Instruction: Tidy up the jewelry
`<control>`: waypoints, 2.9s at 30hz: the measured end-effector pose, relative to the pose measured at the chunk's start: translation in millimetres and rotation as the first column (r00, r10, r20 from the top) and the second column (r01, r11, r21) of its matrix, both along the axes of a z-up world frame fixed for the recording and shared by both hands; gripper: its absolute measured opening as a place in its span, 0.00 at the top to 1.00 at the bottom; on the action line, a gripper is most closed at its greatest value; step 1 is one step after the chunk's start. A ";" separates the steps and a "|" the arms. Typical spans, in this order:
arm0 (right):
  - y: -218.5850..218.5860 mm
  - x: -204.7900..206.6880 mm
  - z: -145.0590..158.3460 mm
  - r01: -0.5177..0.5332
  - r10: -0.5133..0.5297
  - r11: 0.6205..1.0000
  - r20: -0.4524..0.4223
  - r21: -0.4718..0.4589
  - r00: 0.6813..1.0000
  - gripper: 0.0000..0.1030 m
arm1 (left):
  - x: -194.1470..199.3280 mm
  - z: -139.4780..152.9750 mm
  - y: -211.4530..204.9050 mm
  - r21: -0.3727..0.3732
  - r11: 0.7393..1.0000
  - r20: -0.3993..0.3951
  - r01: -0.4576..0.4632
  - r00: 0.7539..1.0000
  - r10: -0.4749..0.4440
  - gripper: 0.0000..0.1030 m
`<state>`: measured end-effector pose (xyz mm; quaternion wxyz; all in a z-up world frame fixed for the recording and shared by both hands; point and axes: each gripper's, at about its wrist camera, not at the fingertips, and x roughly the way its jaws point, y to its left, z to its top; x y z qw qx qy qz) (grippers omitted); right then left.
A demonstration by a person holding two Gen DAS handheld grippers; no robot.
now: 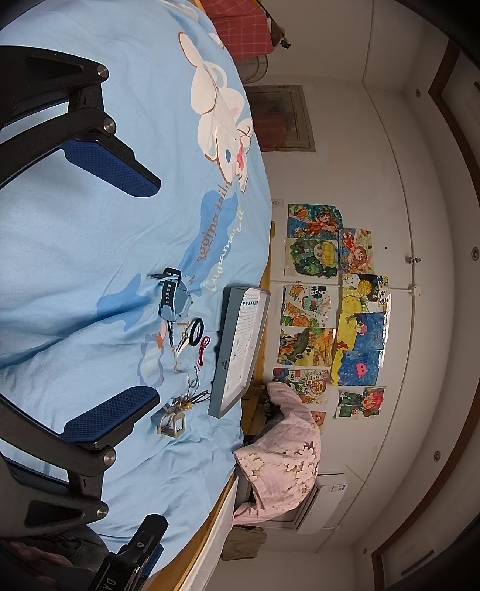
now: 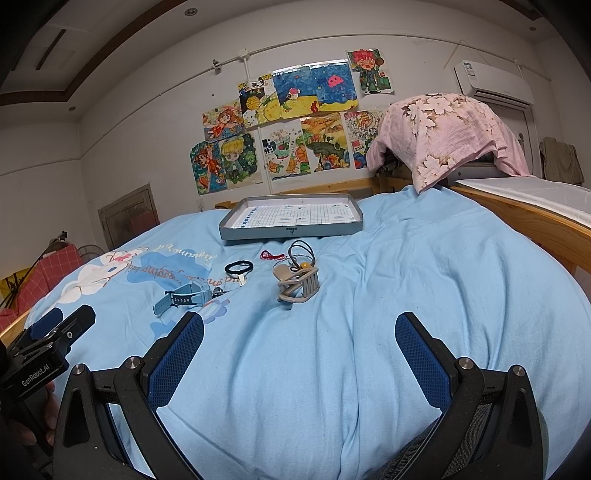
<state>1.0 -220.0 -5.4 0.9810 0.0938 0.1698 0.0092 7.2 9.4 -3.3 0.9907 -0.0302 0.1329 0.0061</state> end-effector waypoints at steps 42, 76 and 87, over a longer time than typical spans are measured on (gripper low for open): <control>6.3 173.3 -18.7 -0.254 0.246 0.967 -0.242 -0.003 0.939 0.05 | 214.9 -27.7 1.4 0.038 0.969 -0.399 0.242 0.893 -0.208 0.09; 19.2 205.2 -52.1 -0.240 0.235 0.971 -0.316 0.023 0.919 0.52 | 248.6 -62.1 -5.8 -0.018 0.942 -0.407 0.335 0.858 -0.313 0.46; 21.8 196.8 -47.0 -0.284 0.281 0.959 -0.266 0.027 0.922 0.52 | 218.7 -45.1 -15.2 -0.049 0.925 -0.333 0.378 0.867 -0.372 0.46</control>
